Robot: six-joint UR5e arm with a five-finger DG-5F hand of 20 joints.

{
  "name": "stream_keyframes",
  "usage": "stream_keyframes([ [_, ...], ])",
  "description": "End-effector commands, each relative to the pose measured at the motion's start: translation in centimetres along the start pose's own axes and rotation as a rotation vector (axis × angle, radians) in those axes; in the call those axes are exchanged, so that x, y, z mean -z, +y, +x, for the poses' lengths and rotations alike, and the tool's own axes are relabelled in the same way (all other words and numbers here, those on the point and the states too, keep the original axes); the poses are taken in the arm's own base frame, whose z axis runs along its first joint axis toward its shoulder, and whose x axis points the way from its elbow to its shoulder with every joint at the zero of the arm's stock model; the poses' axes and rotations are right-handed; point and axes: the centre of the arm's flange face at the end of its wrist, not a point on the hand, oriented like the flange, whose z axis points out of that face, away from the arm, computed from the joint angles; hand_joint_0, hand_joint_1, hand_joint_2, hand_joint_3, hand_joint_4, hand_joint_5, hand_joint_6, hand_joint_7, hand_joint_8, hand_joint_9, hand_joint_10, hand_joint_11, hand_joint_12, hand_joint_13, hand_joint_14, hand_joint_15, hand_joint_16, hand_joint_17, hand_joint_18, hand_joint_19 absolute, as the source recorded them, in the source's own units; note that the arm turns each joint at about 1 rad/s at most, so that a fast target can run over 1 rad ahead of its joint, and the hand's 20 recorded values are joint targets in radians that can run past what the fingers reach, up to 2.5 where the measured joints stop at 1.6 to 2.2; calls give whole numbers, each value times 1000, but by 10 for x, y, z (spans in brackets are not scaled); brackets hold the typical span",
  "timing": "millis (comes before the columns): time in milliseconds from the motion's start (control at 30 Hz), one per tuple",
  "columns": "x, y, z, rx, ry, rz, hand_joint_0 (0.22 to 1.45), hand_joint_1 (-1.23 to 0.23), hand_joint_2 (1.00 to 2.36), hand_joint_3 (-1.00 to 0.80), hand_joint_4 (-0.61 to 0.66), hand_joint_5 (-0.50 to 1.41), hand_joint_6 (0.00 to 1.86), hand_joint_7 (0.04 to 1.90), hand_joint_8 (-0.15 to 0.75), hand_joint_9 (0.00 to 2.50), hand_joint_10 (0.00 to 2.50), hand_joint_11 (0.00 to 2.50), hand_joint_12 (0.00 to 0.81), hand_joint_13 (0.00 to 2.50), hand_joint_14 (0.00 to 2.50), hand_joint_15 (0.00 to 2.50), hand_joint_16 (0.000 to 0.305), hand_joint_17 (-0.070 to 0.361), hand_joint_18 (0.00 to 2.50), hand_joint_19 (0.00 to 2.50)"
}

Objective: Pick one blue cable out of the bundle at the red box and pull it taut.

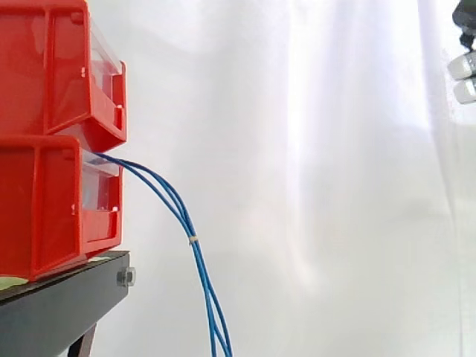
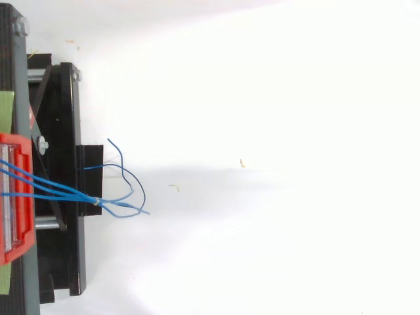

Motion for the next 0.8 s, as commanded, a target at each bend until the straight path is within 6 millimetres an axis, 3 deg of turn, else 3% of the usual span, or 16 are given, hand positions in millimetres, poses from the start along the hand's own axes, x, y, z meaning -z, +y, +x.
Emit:
stream_keyframes([
  [0, -18, -29, 0, 24, 6, 22, 473, -527, 1000, -500, 219, -249, 501, 635, 269, 164, 0, 0, 352, 0, 2, 84, 59, 132, 0, 141],
  [100, -41, -54, -3, 38, 6, -5, 473, -526, 1000, -500, 221, -247, 501, 639, 273, 182, 1, 0, 352, 0, 2, 89, 59, 132, 0, 140],
  [333, -70, -103, -12, 57, -82, 9, 475, -525, 1000, -500, 228, -243, 501, 641, 277, 206, 0, 0, 354, 2, 2, 90, 59, 133, 0, 155],
  [567, -81, -110, -12, 85, -126, -29, 479, -522, 1000, -500, 230, -242, 501, 645, 279, 229, 0, 8, 354, 10, 2, 93, 58, 131, 0, 140],
  [767, -91, -135, -10, 117, -163, -5, 482, -523, 1000, -500, 231, -241, 501, 643, 281, 252, 0, 28, 354, 22, 3, 99, 58, 131, 0, 157],
])
